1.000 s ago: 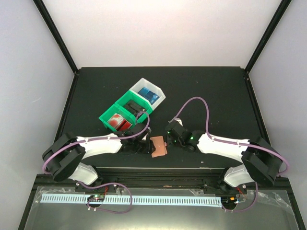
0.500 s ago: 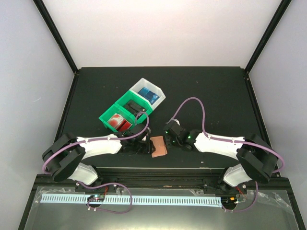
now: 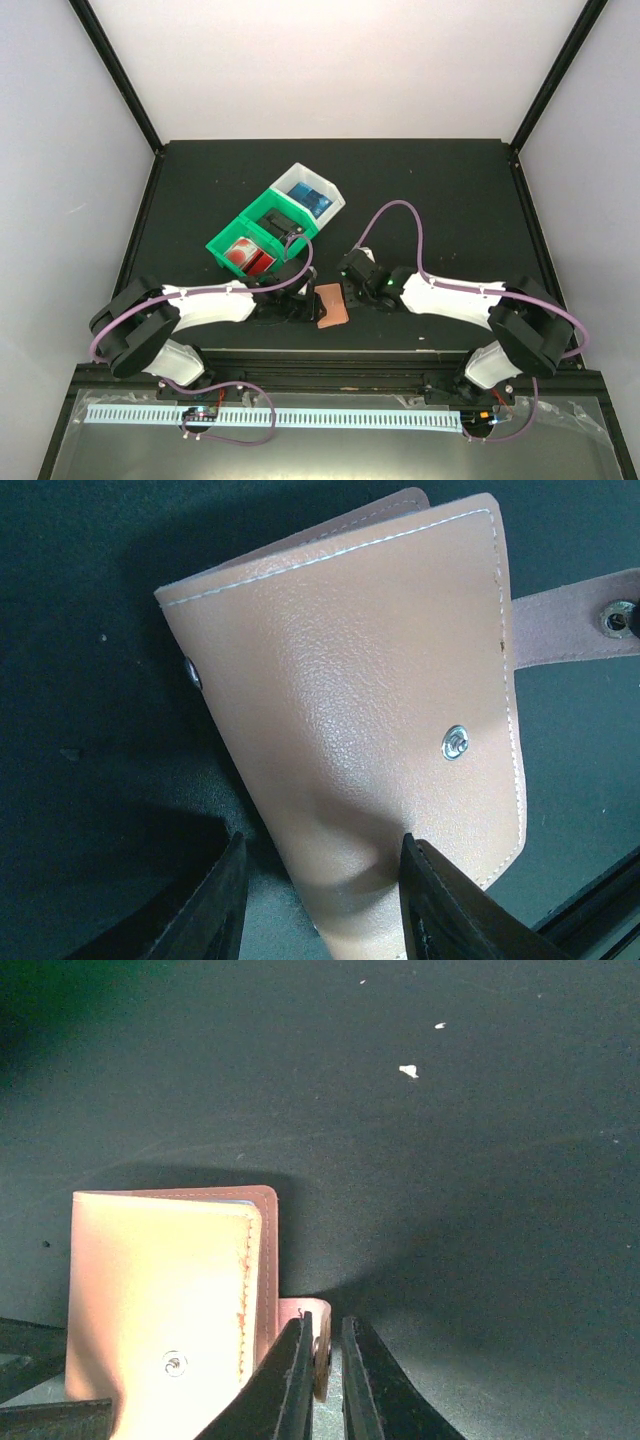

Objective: Put the credit cards into the card holder
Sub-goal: Close the card holder at the center of the board.

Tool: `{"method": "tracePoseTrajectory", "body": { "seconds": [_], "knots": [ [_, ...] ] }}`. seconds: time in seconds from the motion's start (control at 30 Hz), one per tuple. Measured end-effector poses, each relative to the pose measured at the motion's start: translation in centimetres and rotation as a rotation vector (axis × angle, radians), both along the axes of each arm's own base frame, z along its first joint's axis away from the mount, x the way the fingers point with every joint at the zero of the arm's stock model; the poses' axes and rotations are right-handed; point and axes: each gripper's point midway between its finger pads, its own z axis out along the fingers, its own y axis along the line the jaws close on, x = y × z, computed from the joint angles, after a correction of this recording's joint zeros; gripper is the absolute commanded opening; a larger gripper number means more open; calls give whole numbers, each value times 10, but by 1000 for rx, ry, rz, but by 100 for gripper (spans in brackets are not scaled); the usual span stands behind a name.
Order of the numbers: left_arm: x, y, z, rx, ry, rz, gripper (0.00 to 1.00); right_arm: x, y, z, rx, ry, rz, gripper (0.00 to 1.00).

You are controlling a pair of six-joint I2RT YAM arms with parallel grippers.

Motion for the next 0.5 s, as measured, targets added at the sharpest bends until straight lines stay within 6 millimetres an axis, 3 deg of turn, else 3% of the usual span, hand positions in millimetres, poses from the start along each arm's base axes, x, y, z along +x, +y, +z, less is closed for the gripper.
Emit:
{"method": "tracePoseTrajectory", "body": {
  "seconds": [0.2,0.5],
  "knots": [
    [0,-1,0,1,-3,-2,43,-1,1,-2,-4,13,2,1],
    [0,-1,0,2,-5,-1,42,-7,17,0,68,46,50,1]
  ]
}}
